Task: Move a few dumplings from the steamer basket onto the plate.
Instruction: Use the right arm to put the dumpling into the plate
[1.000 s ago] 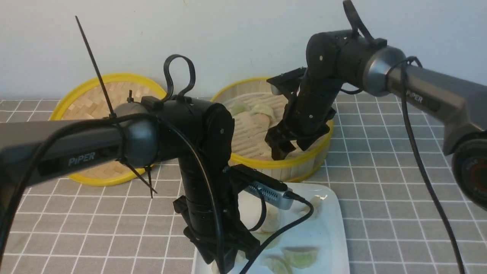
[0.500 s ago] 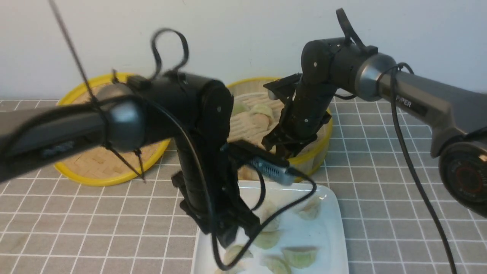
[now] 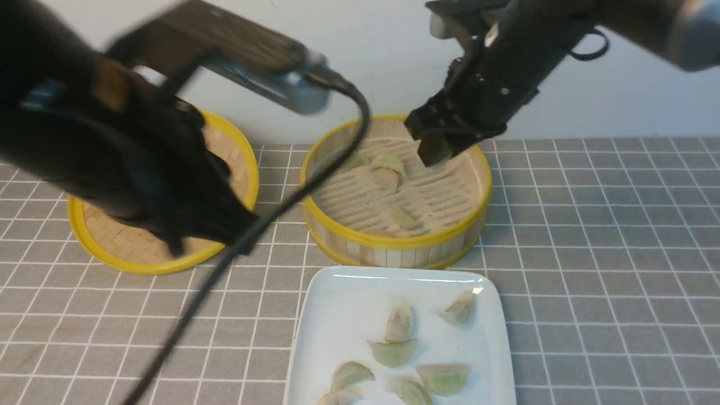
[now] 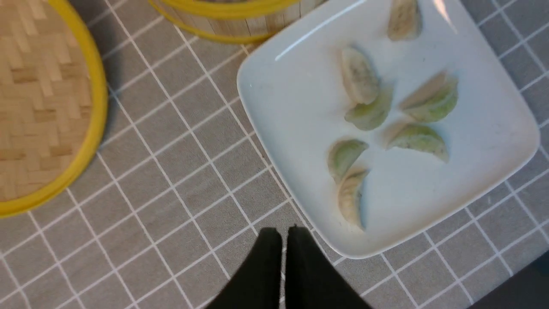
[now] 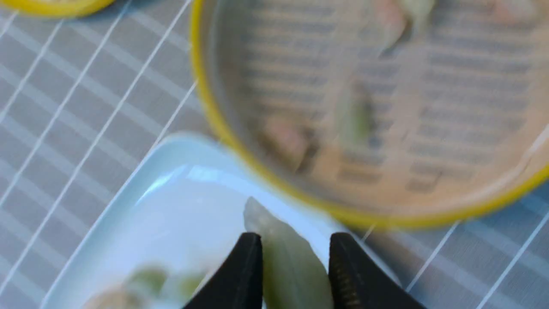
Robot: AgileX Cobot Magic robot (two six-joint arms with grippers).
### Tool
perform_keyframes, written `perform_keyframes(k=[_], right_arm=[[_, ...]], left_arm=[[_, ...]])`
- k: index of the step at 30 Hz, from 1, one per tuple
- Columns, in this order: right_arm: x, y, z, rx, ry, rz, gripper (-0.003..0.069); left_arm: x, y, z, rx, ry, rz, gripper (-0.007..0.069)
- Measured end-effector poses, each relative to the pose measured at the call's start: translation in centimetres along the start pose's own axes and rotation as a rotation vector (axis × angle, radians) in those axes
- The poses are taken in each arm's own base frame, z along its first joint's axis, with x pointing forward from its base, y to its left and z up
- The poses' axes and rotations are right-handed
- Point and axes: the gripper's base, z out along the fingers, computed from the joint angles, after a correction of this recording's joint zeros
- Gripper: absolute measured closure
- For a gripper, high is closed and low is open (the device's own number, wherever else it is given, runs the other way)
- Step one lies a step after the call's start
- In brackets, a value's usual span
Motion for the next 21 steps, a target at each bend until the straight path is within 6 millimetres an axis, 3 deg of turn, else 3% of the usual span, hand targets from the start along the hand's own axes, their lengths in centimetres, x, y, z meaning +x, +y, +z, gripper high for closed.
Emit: perform_keyframes(k=[2, 3, 7, 11, 13, 14, 16, 19, 21], right_arm=[[2.2, 0.4, 0.1, -0.035, 0.055, 0.026, 0.0479], [2.2, 0.6, -0.1, -0.038, 0.05, 0.025, 0.0479], [7.1, 1.7, 4.3, -0.062, 0.255, 0.036, 0.0479], [8.7, 2.2, 7.6, -0.052, 0.291, 0.027, 0.0457], [9.0, 2.0, 9.3, -0.041, 0.308, 0.033, 0.0373], [9.0, 1.9, 9.4, -0.041, 0.308, 0.034, 0.0373], [9.1, 1.7, 10.3, -0.03, 0.322, 0.053, 0.0263], [9.1, 1.6, 10.4, -0.015, 0.323, 0.06, 0.015], [8.7, 1.6, 9.9, -0.003, 0.314, 0.055, 0.0119]], left_arm=[[1.0, 0.1, -1.8, 0.001, -0.045, -0.012, 0.0629], [1.2, 0.1, -2.2, 0.002, -0.055, -0.014, 0.0629], [4.1, 0.2, -4.4, 0.003, -0.105, -0.023, 0.0629], [6.4, 0.3, -4.5, 0.004, -0.106, -0.041, 0.0629], [7.5, 0.3, -4.0, 0.005, -0.105, -0.054, 0.0629], [7.6, 0.3, -4.0, 0.005, -0.108, -0.057, 0.0629], [8.2, 0.3, -3.5, 0.006, -0.112, -0.071, 0.0629], [8.4, 0.3, -3.3, 0.009, -0.109, -0.077, 0.0629], [8.3, 0.3, -3.3, 0.012, -0.124, -0.08, 0.0629]])
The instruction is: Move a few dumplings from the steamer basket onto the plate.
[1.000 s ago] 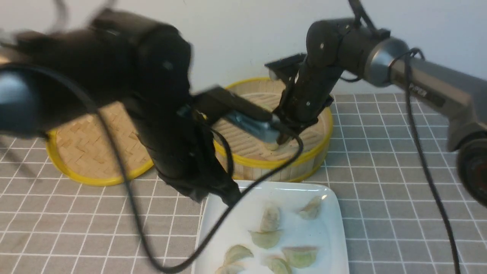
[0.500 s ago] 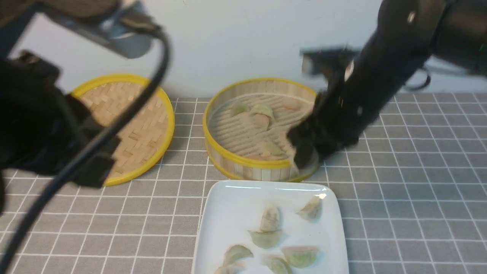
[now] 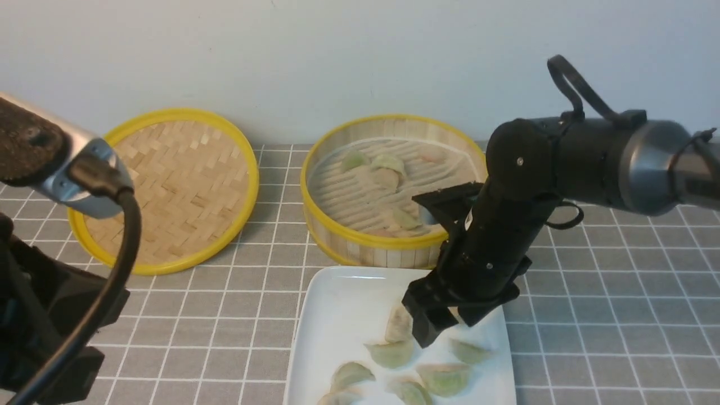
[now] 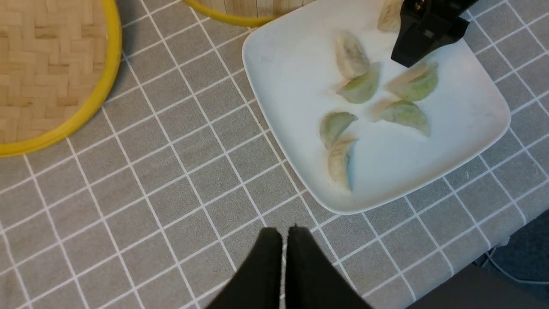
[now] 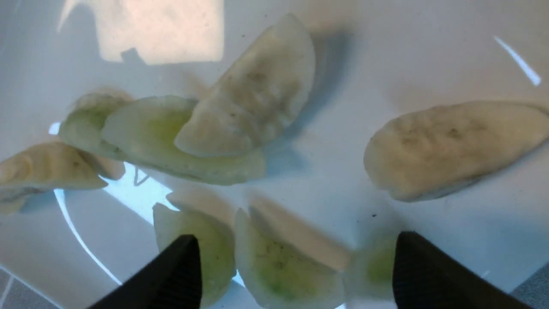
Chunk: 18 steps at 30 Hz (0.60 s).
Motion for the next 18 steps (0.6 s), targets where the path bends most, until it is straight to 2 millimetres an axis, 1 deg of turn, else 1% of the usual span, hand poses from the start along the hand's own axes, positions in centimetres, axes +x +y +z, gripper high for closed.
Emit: perform_keyframes(k=[2, 3, 4, 5, 6, 7, 8, 9, 10, 11, 12, 13, 14, 15, 16, 18], right_arm=[[-0.1, 0.2, -1.1, 0.009, -0.018, -0.008, 0.0141], [-0.1, 0.4, -2.2, 0.009, -0.04, -0.014, 0.0177], [0.2, 0.8, -4.3, 0.004, -0.084, -0.024, 0.0253], [0.2, 0.9, -4.6, 0.004, -0.092, -0.026, 0.0266], [0.6, 1.2, -6.1, 0.0, -0.128, -0.034, 0.0335], [1.5, 1.7, -9.0, -0.001, -0.196, -0.053, 0.0445], [2.3, 2.1, -11.3, -0.001, -0.257, -0.068, 0.0508], [3.4, 2.4, -13.6, 0.003, -0.323, -0.083, 0.0572], [4.6, 2.8, -16.0, 0.008, -0.392, -0.096, 0.0613], [5.7, 3.0, -17.9, 0.013, -0.451, -0.105, 0.0635], [7.6, 3.3, -20.6, 0.014, -0.54, -0.12, 0.0654], [8.6, 3.4, -21.8, 0.017, -0.585, -0.126, 0.066], [11.2, 3.7, -24.7, 0.017, -0.692, -0.139, 0.0666], [13.5, 3.9, -26.6, 0.014, -0.785, -0.14, 0.0669], [14.3, 3.9, -27.3, 0.012, -0.819, -0.145, 0.067], [18.5, 3.8, -29.3, 0.016, -0.966, -0.157, 0.0672]], left_arm=[[-0.2, 0.0, 0.0, 0.003, -0.02, -0.001, 0.0629], [-0.3, -0.1, 0.0, 0.006, -0.035, -0.003, 0.0629], [-0.5, -0.1, 0.0, 0.008, -0.052, -0.004, 0.0629], [-0.5, -0.1, 0.0, 0.009, -0.055, -0.004, 0.0629], [-0.6, -0.1, 0.0, 0.01, -0.069, -0.004, 0.0629], [-0.9, -0.1, 0.0, 0.014, -0.096, -0.004, 0.0629], [-1.0, -0.1, 0.0, 0.015, -0.11, -0.004, 0.0629], [-1.2, -0.2, 0.0, 0.018, -0.132, -0.004, 0.0629], [-1.3, -0.2, -0.1, 0.02, -0.149, -0.004, 0.0629], [-1.5, -0.2, -0.1, 0.022, -0.172, -0.004, 0.0629], [-1.8, -0.2, -0.1, 0.025, -0.195, -0.004, 0.0629], [-2.0, -0.2, -0.1, 0.027, -0.215, -0.004, 0.0629], [-2.3, -0.3, -0.1, 0.031, -0.245, -0.004, 0.0629], [-2.5, -0.3, 0.0, 0.034, -0.27, -0.004, 0.0629], [-2.5, -0.3, 0.0, 0.034, -0.276, -0.004, 0.0629], [-3.0, -0.4, 0.2, 0.039, -0.313, -0.004, 0.0629]])
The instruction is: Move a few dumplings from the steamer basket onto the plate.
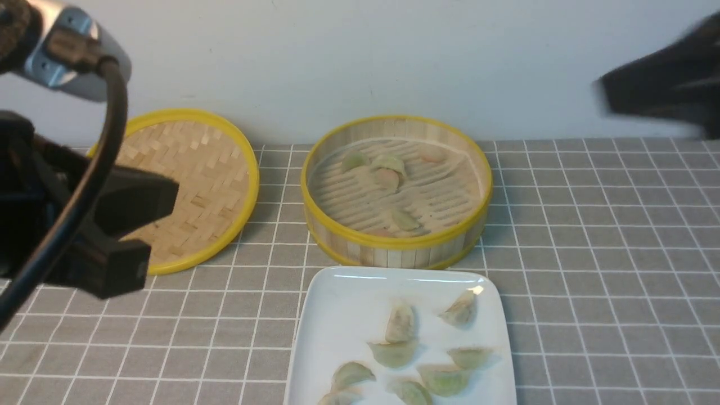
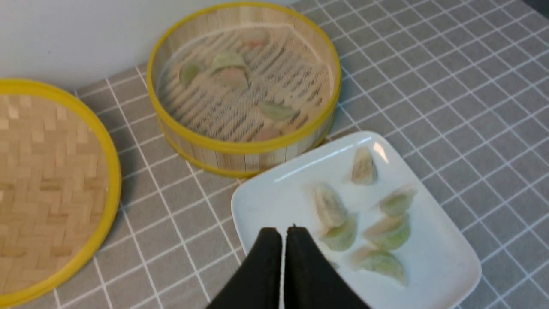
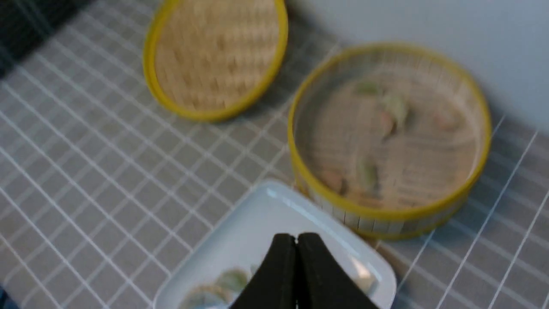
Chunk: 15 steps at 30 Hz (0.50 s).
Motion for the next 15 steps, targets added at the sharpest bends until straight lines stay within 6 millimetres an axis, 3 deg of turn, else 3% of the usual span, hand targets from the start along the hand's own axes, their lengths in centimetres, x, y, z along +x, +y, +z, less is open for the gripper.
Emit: perform_keyframes(k=[1, 3, 4, 7, 8, 9, 11, 15], right_arm=[[0.8, 0.1, -2.6, 0.008, -0.093, -0.007, 0.0672], [3.0, 0.0, -5.8, 0.02, -0.227, -0.015, 0.0672], [3.2, 0.0, -6.1, 0.024, -0.243, -0.016, 0.0672], [8.6, -0.6, -9.3, 0.053, -0.487, -0.016, 0.0672], [10.9, -1.0, -9.6, 0.065, -0.55, -0.011, 0.0672], [11.1, -1.1, -9.2, 0.07, -0.537, -0.01, 0.0672], [14.8, -1.7, -9.1, 0.087, -0.621, 0.0, 0.0672], [17.8, -2.1, -9.1, 0.082, -0.762, 0.033, 0.0672]], left_arm=[[-0.2, 0.0, 0.2, 0.002, -0.013, 0.0, 0.0629], [-0.6, -0.1, 0.6, 0.005, -0.04, 0.0, 0.0629], [-0.6, -0.1, 0.7, 0.005, -0.036, 0.0, 0.0629], [-1.0, -0.2, 1.7, 0.008, -0.058, 0.0, 0.0629], [-1.1, -0.2, 2.1, 0.008, -0.055, 0.001, 0.0629], [-1.1, -0.2, 2.2, 0.008, -0.055, 0.001, 0.0629], [-1.3, -0.2, 2.9, 0.009, -0.056, 0.001, 0.0629], [-1.3, -0.2, 3.6, 0.007, -0.05, 0.003, 0.0629]])
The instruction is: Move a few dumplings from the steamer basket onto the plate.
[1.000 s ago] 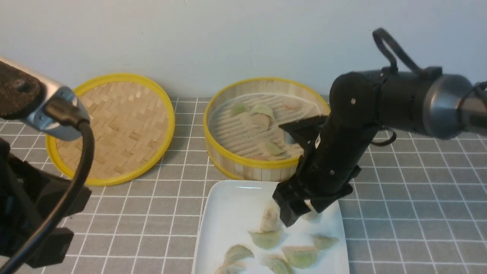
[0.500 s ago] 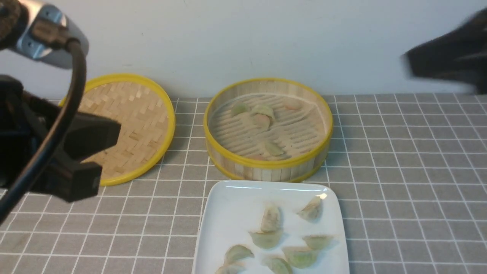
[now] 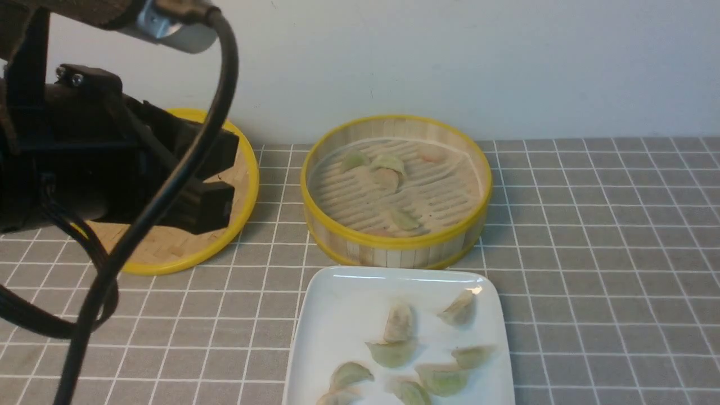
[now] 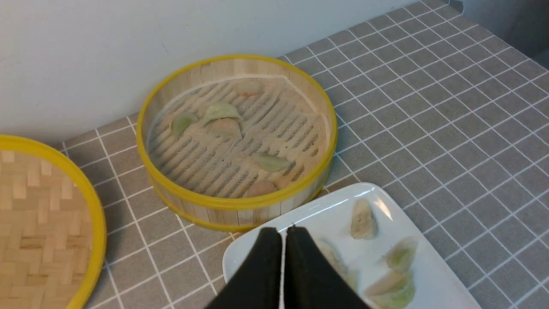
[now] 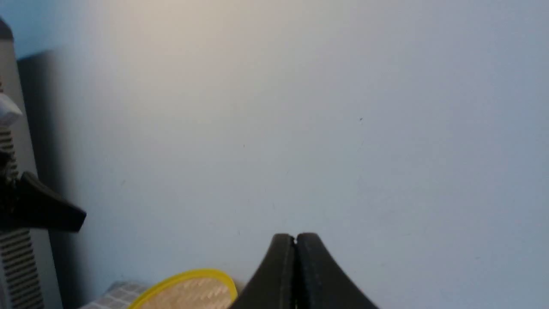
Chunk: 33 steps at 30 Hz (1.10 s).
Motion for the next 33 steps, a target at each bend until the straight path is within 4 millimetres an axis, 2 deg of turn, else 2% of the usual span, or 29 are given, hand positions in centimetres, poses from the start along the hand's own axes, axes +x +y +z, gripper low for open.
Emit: perform_keyframes(k=[5, 7, 10, 13, 14, 21, 27, 33], right_arm=[[0.2, -0.1, 0.1, 0.003, -0.03, 0.065, 0.0672], [0.2, -0.1, 0.0, 0.004, -0.032, 0.087, 0.0672], [0.2, -0.2, 0.0, 0.008, -0.026, 0.089, 0.0672], [0.3, -0.2, 0.0, 0.01, -0.022, 0.091, 0.0672], [0.3, -0.2, 0.0, 0.01, -0.022, 0.093, 0.0672], [0.3, -0.2, 0.0, 0.013, -0.018, 0.094, 0.0672], [0.4, -0.2, 0.0, 0.013, -0.016, 0.095, 0.0672], [0.4, -0.2, 0.0, 0.013, -0.016, 0.096, 0.0672]], left_arm=[[0.1, 0.0, -0.1, 0.002, -0.002, -0.003, 0.0629], [0.9, 0.1, -0.7, 0.002, -0.007, -0.002, 0.0629], [2.3, 0.3, -2.2, -0.004, -0.033, 0.006, 0.0629], [3.8, 0.6, -4.5, -0.005, -0.128, -0.011, 0.0629], [4.7, 0.7, -5.8, -0.001, -0.19, -0.028, 0.0629], [8.1, 1.2, -9.6, 0.01, -0.334, -0.045, 0.0629], [9.5, 1.3, -11.2, 0.017, -0.388, -0.053, 0.0629], [9.7, 1.5, -11.3, 0.002, -0.391, -0.033, 0.0629]])
